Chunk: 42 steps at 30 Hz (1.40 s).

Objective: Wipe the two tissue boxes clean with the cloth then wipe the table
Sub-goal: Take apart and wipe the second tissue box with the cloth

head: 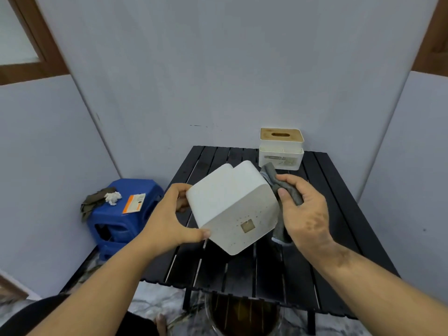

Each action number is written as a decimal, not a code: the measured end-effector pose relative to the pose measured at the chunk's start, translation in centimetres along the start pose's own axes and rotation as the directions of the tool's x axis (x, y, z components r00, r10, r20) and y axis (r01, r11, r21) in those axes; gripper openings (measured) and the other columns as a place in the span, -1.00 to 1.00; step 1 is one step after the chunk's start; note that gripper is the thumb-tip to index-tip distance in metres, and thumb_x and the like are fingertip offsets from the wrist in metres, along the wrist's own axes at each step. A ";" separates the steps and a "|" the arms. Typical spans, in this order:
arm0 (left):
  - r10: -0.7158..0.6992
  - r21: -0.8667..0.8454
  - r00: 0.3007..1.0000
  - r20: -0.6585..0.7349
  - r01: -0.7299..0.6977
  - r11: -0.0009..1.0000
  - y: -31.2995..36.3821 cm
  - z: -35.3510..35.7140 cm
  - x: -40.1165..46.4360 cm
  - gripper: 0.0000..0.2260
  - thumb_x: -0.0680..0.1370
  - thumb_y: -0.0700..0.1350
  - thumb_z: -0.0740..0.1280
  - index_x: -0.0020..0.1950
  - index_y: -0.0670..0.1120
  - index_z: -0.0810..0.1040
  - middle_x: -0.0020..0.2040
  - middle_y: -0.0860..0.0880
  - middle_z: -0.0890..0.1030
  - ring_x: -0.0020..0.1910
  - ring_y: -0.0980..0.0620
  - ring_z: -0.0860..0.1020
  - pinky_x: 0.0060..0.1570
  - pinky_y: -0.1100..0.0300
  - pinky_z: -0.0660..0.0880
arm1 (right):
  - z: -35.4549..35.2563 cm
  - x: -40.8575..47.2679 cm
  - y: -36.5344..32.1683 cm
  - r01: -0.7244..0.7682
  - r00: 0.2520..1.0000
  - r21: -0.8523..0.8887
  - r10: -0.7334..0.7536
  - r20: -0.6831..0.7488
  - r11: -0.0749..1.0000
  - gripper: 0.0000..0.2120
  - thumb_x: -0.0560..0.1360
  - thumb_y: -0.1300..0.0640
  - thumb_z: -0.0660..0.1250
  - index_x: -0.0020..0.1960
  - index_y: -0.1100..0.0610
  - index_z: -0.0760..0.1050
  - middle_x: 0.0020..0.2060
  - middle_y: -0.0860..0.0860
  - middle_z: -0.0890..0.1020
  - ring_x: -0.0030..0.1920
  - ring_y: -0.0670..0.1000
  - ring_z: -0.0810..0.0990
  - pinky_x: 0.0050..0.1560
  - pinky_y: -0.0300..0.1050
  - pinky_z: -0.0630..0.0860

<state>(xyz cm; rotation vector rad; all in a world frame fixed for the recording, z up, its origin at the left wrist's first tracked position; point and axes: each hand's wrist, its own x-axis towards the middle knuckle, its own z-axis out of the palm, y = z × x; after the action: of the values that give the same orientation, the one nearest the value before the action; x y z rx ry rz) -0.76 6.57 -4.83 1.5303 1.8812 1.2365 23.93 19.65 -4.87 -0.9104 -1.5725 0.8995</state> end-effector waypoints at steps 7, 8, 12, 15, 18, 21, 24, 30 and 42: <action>-0.199 -0.229 0.978 -0.067 0.179 0.957 1.7 1.9 1.7 -0.28 0.08 0.17 0.61 0.18 0.02 0.52 0.15 0.00 0.63 0.12 -0.01 0.64 0.15 -0.02 0.61 | -0.7 1.2 -1.9 0.165 0.986 0.052 -0.163 -0.048 0.985 -0.72 0.57 0.28 0.36 0.18 -0.03 0.58 0.11 -0.11 0.63 0.17 -0.13 0.58 0.27 -0.07 0.55; -0.219 -0.240 0.973 -0.070 0.197 0.951 2.0 2.3 1.9 -0.29 0.09 0.18 0.61 0.17 0.01 0.52 0.14 -0.01 0.62 0.12 0.00 0.63 0.12 0.06 0.60 | -0.8 1.4 -1.6 0.183 0.983 -0.001 -0.183 -0.022 0.983 -0.71 0.56 0.26 0.37 0.20 -0.05 0.59 0.13 -0.10 0.62 0.20 -0.09 0.57 0.29 -0.01 0.53; -0.291 -0.283 0.955 -0.055 0.264 0.922 2.6 3.5 2.8 -0.38 0.20 0.14 0.61 0.15 -0.10 0.55 0.07 -0.04 0.64 0.04 0.04 0.62 -0.04 0.22 0.50 | 0.2 0.2 -1.4 0.340 0.940 -0.151 -0.334 0.066 0.928 -0.63 0.51 0.32 0.40 0.19 -0.07 0.57 0.12 -0.45 0.50 0.16 0.03 0.48 0.28 -0.10 0.45; -0.303 -0.247 0.953 0.007 0.295 0.923 2.3 3.9 3.4 -0.31 0.17 0.28 0.51 0.10 -0.18 0.59 0.02 -0.14 0.68 -0.10 0.03 0.62 -0.16 0.23 0.45 | 2.4 -2.1 -2.0 0.606 0.785 -0.148 -0.558 0.269 0.781 -0.67 0.49 0.26 0.37 0.23 0.05 0.60 0.18 -0.39 0.50 0.03 -0.02 0.41 0.17 -0.32 0.33; -0.315 -0.221 0.949 0.027 0.313 0.924 2.0 3.8 3.8 -0.32 0.20 0.33 0.49 0.03 -0.20 0.58 0.02 -0.20 0.69 -0.08 -0.03 0.64 -0.17 0.22 0.41 | 1.8 -0.2 -0.9 0.589 0.788 -0.144 -0.525 0.322 0.796 -0.63 0.45 0.27 0.46 0.24 0.07 0.61 0.11 -0.43 0.50 0.00 -0.03 0.44 0.17 -0.32 0.39; -0.343 -0.218 0.939 0.002 0.336 0.917 1.9 3.9 4.2 -0.35 0.18 0.39 0.47 -0.04 -0.12 0.54 0.01 -0.13 0.69 -0.06 -0.06 0.64 -0.19 0.17 0.37 | -0.3 2.8 0.3 0.331 0.943 -0.314 -0.302 0.139 0.890 -0.68 0.49 0.23 0.47 0.23 0.04 0.62 0.06 -0.31 0.54 0.06 -0.07 0.44 0.25 -0.04 0.45; -0.347 -0.230 0.938 -0.009 0.336 0.913 2.1 4.4 4.3 -0.37 0.17 0.38 0.44 -0.06 -0.11 0.52 -0.05 -0.07 0.68 -0.11 -0.03 0.61 -0.24 0.17 0.35 | 1.5 1.5 -0.3 0.364 0.931 -0.354 -0.330 0.155 0.861 -0.68 0.48 0.29 0.44 0.21 0.10 0.62 0.14 -0.10 0.62 0.03 -0.08 0.39 0.19 -0.07 0.39; -0.342 -0.234 0.940 -0.005 0.331 0.914 2.4 4.4 4.4 -0.42 0.23 0.36 0.42 -0.12 -0.11 0.44 -0.11 -0.08 0.64 -0.15 -0.03 0.59 -0.24 0.15 0.33 | 1.8 2.3 -0.7 0.484 0.867 -0.252 -0.421 0.265 0.838 -0.69 0.48 0.24 0.47 0.22 0.10 0.64 0.12 -0.11 0.63 0.12 -0.26 0.46 0.21 -0.30 0.34; -0.346 -0.250 0.937 -0.054 0.323 0.913 2.2 5.0 4.6 -0.61 0.53 0.17 0.41 -0.08 -0.14 0.41 -0.14 -0.04 0.54 -0.22 0.03 0.50 -0.34 0.27 0.32 | 0.6 3.4 1.1 0.404 0.897 -0.366 -0.284 0.340 0.838 -0.66 0.52 0.22 0.40 0.26 0.00 0.61 0.22 -0.09 0.60 0.12 0.07 0.45 0.16 -0.40 0.22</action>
<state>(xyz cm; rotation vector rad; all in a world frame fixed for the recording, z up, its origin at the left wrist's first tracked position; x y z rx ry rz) 2.86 12.66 -4.64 0.9890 1.8769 1.3349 22.92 23.15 -4.52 -0.7768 -2.1511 0.4290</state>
